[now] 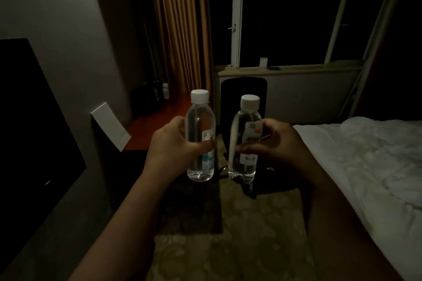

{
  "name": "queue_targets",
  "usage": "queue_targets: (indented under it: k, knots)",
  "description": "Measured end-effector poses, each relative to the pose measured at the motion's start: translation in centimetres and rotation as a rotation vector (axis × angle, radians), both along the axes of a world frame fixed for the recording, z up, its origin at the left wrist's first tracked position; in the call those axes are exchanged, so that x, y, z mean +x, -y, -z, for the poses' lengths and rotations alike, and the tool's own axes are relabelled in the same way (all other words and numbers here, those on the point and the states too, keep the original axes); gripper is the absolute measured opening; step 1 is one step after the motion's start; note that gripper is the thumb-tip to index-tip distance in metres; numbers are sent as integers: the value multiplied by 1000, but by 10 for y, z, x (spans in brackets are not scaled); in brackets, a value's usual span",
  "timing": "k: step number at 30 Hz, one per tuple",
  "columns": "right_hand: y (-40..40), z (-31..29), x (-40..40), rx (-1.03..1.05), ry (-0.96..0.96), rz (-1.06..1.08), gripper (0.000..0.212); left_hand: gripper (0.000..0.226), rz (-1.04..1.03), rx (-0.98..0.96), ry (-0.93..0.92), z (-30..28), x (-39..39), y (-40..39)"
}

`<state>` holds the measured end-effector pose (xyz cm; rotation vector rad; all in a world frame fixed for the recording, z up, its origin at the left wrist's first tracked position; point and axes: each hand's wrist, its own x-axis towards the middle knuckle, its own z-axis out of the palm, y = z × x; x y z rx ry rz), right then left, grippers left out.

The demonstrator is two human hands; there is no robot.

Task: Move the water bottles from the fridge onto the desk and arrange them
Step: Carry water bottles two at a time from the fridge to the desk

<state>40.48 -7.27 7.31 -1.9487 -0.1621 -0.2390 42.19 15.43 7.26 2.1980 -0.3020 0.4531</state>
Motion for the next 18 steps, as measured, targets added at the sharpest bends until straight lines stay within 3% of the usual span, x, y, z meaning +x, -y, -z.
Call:
queue_targets:
  k: [10, 18]
  knots:
    - [50, -2, 278, 78, -33, -113, 52, 44, -126, 10, 2, -11, 252, 54]
    - [46, 4, 451, 20, -47, -206, 54, 45, -282, 21, -2, -6, 401, 55]
